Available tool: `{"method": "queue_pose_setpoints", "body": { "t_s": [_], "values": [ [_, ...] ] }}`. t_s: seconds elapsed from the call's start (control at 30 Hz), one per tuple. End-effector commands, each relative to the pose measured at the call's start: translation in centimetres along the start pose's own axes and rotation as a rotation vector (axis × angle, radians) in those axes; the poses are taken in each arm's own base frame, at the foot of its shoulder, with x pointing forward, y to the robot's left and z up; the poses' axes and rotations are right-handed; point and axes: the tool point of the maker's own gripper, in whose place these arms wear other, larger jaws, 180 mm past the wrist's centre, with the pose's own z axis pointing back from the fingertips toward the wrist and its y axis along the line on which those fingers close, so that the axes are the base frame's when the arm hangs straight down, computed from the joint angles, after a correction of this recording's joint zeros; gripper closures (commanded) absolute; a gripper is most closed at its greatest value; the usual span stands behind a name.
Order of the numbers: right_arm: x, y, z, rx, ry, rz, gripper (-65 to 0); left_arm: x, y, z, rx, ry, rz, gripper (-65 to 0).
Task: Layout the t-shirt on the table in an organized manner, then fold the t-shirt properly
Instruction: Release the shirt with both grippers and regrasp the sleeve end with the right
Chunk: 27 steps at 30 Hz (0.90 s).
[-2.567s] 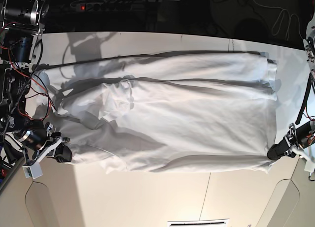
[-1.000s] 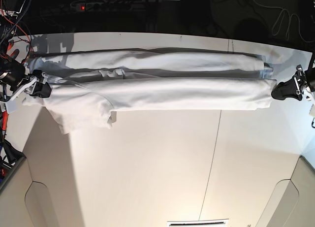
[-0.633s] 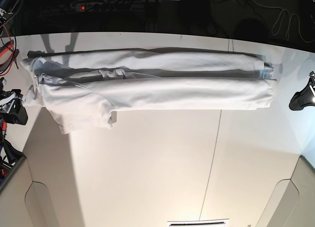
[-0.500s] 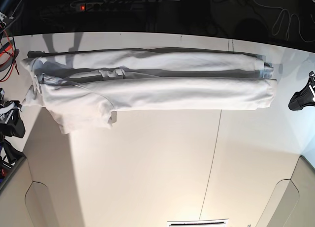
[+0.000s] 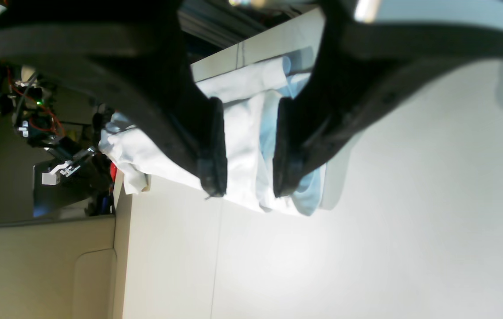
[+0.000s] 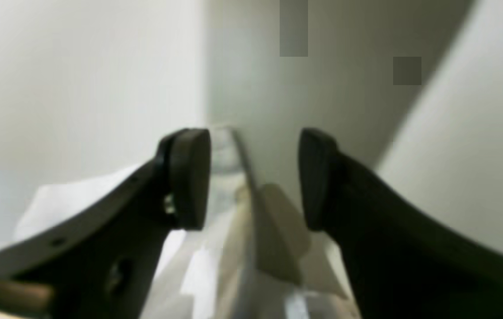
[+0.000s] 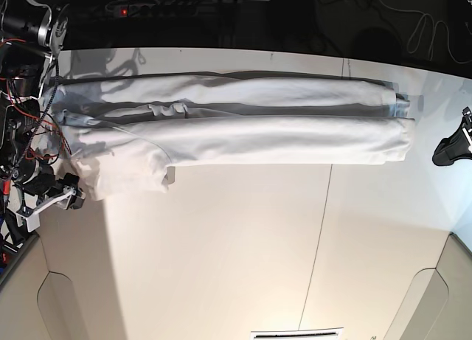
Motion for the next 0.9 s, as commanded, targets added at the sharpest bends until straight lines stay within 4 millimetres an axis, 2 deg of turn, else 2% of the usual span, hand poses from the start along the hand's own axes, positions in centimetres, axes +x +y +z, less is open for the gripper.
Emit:
{"method": "queue_pose_setpoints", "body": {
  "t_s": [0.0, 0.17, 0.23, 0.27, 0.33, 0.37, 0.5, 0.63, 0.73, 0.87],
  "values": [
    [1.8, 0.3, 0.3, 0.015, -0.041, -0.003, -31.6, 2.2, -0.9, 0.9, -0.014, -0.047, -0.039, -21.6],
    [-0.8, 1.6, -1.1, 0.060, 0.024, -0.058, -31.4, 2.3, -0.9, 0.9, -0.014, -0.053, -0.039, -21.6],
    [-1.0, 2.2, -1.3, 0.088, 0.022, -0.091, -27.8, 2.3, -0.9, 0.9, -0.014, -0.053, -0.039, -21.6],
    [-0.9, 2.4, -1.3, 0.102, 0.015, -0.103, -22.8, 2.3, -0.9, 0.9, -0.014, -0.053, -0.039, -21.6],
    [-0.1, 3.5, -1.1, 0.165, -0.013, -0.093, -4.4, 2.3, -0.9, 0.9, -0.014, -0.053, -0.039, -21.6],
    [0.5, 4.4, -0.7, 0.212, -0.037, -0.082, 0.0, 2.3, -0.9, 0.9, -0.014, -0.053, -0.039, -21.6],
    [2.3, 6.8, 1.1, 0.305, -0.048, -0.047, 0.0, 2.3, -0.9, 0.9, -0.014, -0.053, -0.039, -21.6],
    [2.8, 8.4, 3.9, 0.326, -0.061, 0.060, 0.0, 2.3, -0.9, 0.9, -0.014, -0.053, -0.039, -21.6],
    [1.3, 9.6, 6.1, 0.324, -0.075, 0.141, 0.0, 2.3, -0.9, 0.9, -0.014, -0.054, -0.039, -21.6],
    [-2.3, 12.0, 8.6, 0.354, -0.078, 0.192, 0.0, 2.5, -0.9, 0.9, -0.014, -0.061, -0.039, -21.6]
  ]
}}
